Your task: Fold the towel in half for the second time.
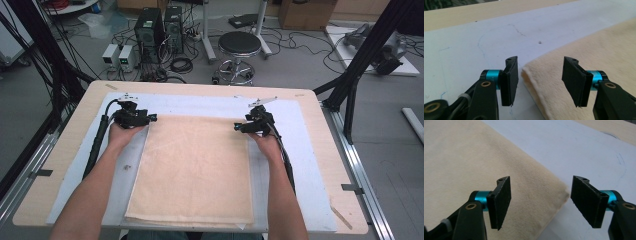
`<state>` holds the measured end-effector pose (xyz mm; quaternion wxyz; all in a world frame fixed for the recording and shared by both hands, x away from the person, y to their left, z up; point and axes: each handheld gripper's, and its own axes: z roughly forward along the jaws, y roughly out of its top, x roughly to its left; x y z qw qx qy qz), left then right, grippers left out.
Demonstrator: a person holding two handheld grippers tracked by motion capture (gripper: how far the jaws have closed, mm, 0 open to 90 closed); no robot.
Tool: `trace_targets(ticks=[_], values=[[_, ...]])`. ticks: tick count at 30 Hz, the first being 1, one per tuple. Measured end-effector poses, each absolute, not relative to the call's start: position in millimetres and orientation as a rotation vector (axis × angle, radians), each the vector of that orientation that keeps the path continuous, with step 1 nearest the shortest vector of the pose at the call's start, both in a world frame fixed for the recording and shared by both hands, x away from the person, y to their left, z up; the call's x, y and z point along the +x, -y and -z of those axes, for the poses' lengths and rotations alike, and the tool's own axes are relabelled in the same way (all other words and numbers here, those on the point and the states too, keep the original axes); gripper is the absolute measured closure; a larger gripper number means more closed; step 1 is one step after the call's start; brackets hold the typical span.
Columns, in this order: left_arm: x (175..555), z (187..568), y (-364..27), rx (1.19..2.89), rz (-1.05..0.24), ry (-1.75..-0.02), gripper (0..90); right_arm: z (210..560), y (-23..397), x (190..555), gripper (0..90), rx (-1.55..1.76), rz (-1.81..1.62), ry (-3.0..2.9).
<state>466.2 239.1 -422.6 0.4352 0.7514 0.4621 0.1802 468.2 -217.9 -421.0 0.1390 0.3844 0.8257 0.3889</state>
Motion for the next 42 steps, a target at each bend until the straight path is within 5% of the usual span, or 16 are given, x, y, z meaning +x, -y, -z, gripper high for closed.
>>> trace_targets(ticks=[7,15,42], values=[[472.4,439.9,-223.8,1.911,-0.395,-1.195,52.4,432.2,218.3,472.5,45.0,1.16,-1.097,-2.435],[469.1,441.5,-216.8,1.929,-0.381,-1.181,79.5,436.2,209.8,471.2,79.9,1.149,-1.148,-2.491],[455.0,407.2,-233.6,1.843,-0.391,-1.053,82.2,401.3,225.0,460.8,81.9,1.076,-1.32,-2.418]])
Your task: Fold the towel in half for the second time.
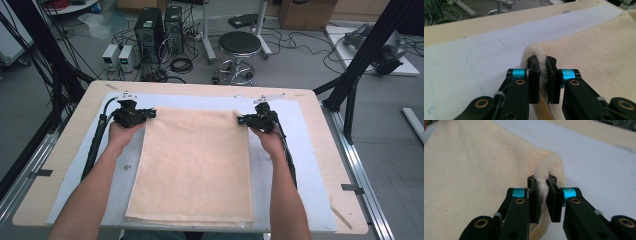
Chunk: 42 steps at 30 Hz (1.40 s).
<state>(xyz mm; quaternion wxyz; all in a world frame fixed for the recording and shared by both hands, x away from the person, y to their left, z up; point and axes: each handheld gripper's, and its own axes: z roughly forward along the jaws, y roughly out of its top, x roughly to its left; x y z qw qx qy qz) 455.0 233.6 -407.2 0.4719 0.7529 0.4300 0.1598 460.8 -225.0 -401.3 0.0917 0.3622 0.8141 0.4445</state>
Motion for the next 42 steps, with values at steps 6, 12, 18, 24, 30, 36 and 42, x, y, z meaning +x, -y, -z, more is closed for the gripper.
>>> trace_targets(ticks=[6,12,18,24,30,36,42], values=[[462.4,425.7,-231.1,1.908,-0.389,-1.143,64.3,419.2,224.5,467.5,58.3,1.228,-1.132,-2.374],[468.0,435.3,-232.2,1.879,-0.394,-1.228,49.4,421.1,231.2,470.9,55.8,1.304,-1.152,-2.283],[470.7,443.8,-227.7,1.893,-0.362,-1.21,63.3,439.3,218.3,475.1,58.8,1.344,-1.118,-2.335],[471.0,444.6,-229.7,1.903,-0.322,-1.154,82.8,438.1,218.3,475.3,83.9,1.302,-1.197,-2.386],[466.6,433.2,-235.0,1.89,-0.322,-1.063,83.8,425.1,227.7,473.1,84.9,1.229,-1.301,-2.388],[460.9,417.1,-242.2,1.865,-0.323,-0.973,83.9,412.2,234.0,469.0,84.9,1.148,-1.386,-2.398],[452.8,403.3,-250.4,1.86,-0.326,-0.902,83.9,400.9,240.7,461.8,84.8,1.085,-1.475,-2.405]])
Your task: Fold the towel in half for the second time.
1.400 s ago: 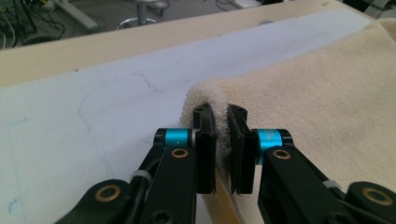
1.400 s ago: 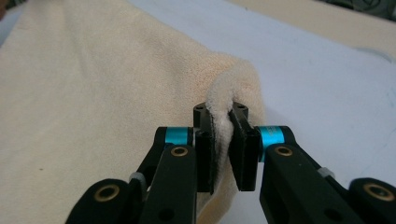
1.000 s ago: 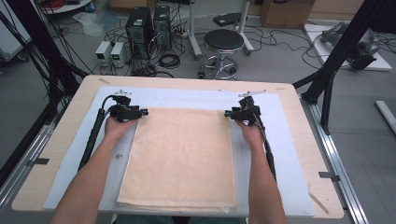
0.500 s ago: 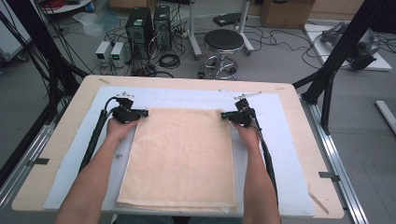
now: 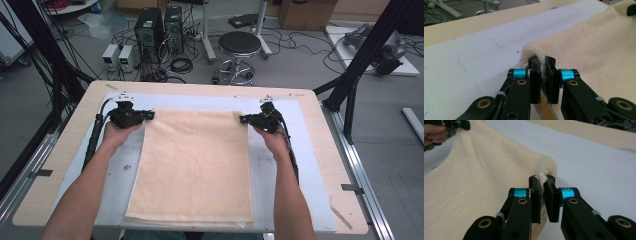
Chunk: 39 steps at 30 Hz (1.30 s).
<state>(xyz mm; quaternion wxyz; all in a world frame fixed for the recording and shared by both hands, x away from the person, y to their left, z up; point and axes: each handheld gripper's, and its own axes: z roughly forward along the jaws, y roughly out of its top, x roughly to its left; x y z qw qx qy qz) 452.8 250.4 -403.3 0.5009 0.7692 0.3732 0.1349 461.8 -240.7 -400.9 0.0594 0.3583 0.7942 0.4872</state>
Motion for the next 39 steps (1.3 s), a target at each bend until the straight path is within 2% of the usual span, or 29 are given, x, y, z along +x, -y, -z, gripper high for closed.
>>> trace_targets(ticks=[13,29,39], values=[[423.2,382.3,-258.3,1.832,-0.324,-0.761,83.9,381.5,247.9,433.3,84.8,0.944,-1.536,-2.447],[379.0,376.2,-261.6,1.847,-0.343,-0.659,83.6,362.3,244.6,393.7,84.8,0.758,-1.559,-2.472],[329.8,386.3,-267.8,1.847,-0.347,-0.607,83.5,365.0,244.4,350.1,84.5,0.67,-1.552,-2.493]])
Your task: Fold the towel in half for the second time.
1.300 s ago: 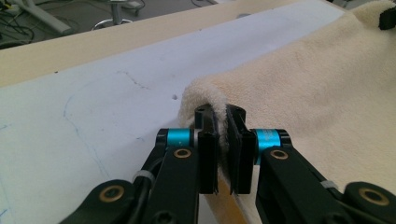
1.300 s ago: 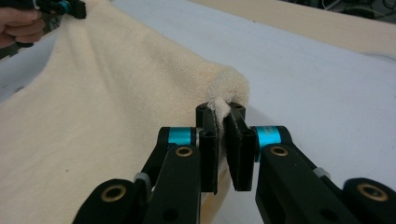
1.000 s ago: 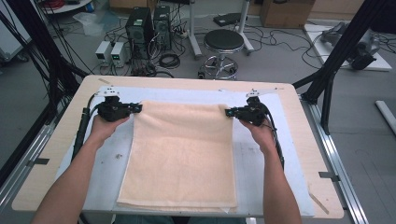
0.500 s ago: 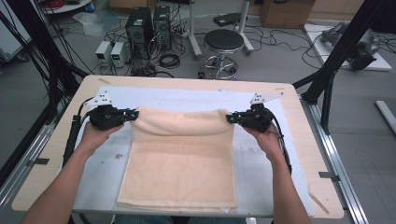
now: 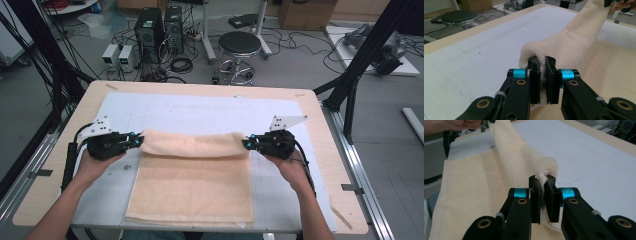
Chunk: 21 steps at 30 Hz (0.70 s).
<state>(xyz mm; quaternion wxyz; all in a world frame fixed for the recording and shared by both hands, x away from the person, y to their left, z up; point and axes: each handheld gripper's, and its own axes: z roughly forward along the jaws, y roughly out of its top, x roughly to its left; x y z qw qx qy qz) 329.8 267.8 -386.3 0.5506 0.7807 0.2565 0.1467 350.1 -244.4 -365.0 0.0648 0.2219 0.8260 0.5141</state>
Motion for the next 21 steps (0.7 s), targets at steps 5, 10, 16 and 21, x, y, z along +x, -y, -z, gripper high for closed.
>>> trace_targets(ticks=[5,10,16,21], values=[[299.4,400.3,-271.2,1.888,-0.339,-0.579,83.3,375.4,241.1,320.0,84.2,0.637,-1.504,-2.551],[280.0,413.0,-270.5,1.951,-0.323,-0.567,82.6,393.4,238.9,297.5,82.9,0.623,-1.47,-2.6],[260.3,420.4,-281.6,2.017,-0.258,-0.569,70.9,413.9,247.0,280.5,72.0,0.661,-1.408,-2.65],[241.9,422.7,-297.5,2.03,-0.258,-0.594,56.7,414.6,259.1,267.2,62.4,0.697,-1.432,-2.642]])
